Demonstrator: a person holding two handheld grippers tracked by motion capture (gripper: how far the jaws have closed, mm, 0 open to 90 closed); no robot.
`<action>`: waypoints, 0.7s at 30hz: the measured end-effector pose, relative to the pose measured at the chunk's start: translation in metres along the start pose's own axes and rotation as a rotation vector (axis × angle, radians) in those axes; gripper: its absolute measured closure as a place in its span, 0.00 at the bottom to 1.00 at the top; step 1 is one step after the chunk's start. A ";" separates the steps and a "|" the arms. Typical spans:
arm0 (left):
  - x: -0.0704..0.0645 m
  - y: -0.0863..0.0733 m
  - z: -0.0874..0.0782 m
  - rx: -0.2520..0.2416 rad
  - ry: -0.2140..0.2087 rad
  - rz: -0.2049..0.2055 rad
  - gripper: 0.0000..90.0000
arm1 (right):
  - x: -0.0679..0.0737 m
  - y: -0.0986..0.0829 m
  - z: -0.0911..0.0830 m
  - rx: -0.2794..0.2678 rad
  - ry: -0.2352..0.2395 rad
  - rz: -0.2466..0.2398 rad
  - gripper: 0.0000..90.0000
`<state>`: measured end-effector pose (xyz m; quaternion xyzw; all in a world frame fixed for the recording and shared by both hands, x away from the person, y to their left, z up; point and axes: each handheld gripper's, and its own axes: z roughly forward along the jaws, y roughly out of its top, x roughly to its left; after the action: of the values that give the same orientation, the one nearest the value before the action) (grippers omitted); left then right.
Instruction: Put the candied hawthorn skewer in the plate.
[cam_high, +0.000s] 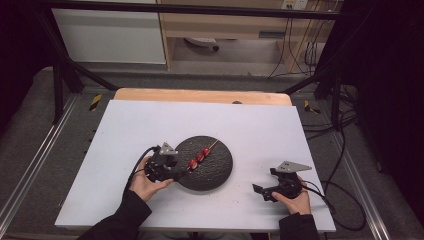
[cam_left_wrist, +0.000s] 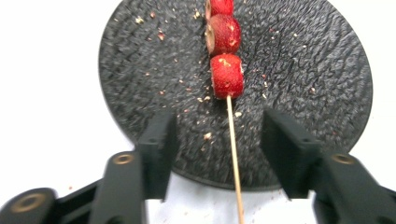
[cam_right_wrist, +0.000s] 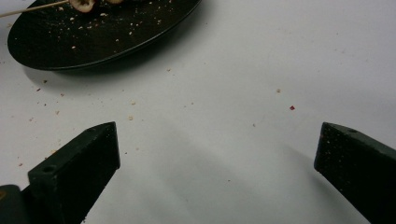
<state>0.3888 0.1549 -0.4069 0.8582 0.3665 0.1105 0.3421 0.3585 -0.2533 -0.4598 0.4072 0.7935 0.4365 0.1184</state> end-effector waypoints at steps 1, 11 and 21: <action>0.002 -0.002 -0.003 -0.012 0.001 0.002 0.47 | 0.000 0.000 0.000 0.002 -0.001 -0.003 0.01; 0.028 -0.035 -0.029 -0.063 0.009 -0.006 0.15 | -0.001 0.001 -0.001 -0.005 -0.003 0.000 0.01; 0.048 -0.073 -0.043 -0.120 0.031 -0.071 0.08 | -0.001 0.000 0.000 0.001 -0.007 -0.002 0.01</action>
<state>0.3632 0.2466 -0.4270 0.8208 0.3948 0.1334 0.3906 0.3589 -0.2540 -0.4594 0.4079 0.7938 0.4345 0.1213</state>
